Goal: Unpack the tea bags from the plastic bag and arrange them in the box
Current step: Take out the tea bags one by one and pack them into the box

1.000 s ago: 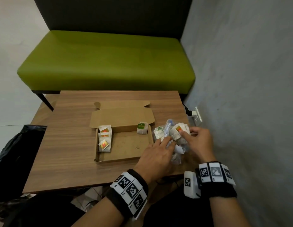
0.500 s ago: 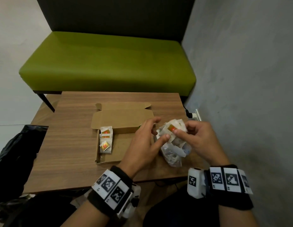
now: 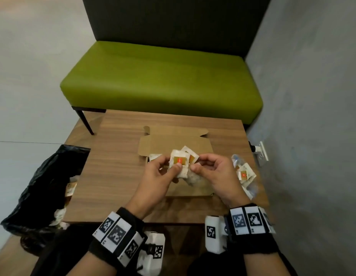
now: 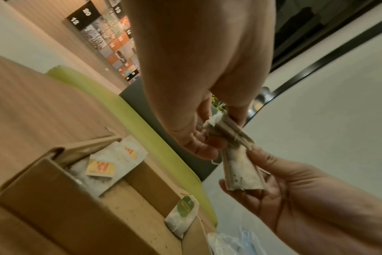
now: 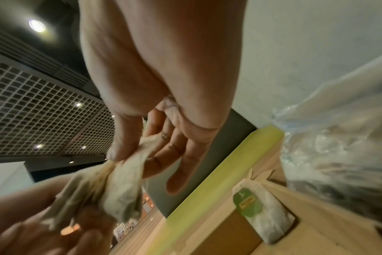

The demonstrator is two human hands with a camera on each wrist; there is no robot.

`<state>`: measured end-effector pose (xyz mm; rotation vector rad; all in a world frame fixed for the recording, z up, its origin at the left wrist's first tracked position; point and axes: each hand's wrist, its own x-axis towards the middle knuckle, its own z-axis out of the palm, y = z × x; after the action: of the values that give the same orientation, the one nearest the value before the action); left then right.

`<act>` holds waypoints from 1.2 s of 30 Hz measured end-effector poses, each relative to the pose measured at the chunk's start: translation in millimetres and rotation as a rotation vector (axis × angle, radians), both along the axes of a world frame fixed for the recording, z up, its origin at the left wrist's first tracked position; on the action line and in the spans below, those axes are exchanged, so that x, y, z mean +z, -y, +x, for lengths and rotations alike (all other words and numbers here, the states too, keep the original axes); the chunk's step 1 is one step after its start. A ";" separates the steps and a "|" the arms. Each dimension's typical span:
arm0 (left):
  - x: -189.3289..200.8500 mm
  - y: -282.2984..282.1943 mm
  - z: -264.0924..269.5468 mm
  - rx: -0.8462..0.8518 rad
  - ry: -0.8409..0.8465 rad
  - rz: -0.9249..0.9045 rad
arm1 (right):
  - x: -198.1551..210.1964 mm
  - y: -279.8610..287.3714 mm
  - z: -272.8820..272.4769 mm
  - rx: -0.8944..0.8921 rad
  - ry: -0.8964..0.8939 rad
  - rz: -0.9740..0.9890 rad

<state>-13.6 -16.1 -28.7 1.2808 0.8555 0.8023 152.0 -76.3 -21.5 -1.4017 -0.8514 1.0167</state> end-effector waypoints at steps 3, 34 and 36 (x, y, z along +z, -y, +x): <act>-2.7 -2.2 -7.4 0.053 0.062 -0.098 | -2.9 -6.4 -11.4 -0.057 0.023 -0.023; -13.0 -19.7 -60.1 0.011 0.458 -0.422 | 25.2 -22.3 -21.9 -0.137 0.114 -0.033; -10.7 -19.0 -58.8 0.029 0.484 -0.427 | 26.7 -22.2 -23.6 -0.127 0.156 -0.044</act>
<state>-72.4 2.9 -39.4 0.6592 0.6078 0.8507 128.5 -54.1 5.2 -1.5680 -0.8457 0.8419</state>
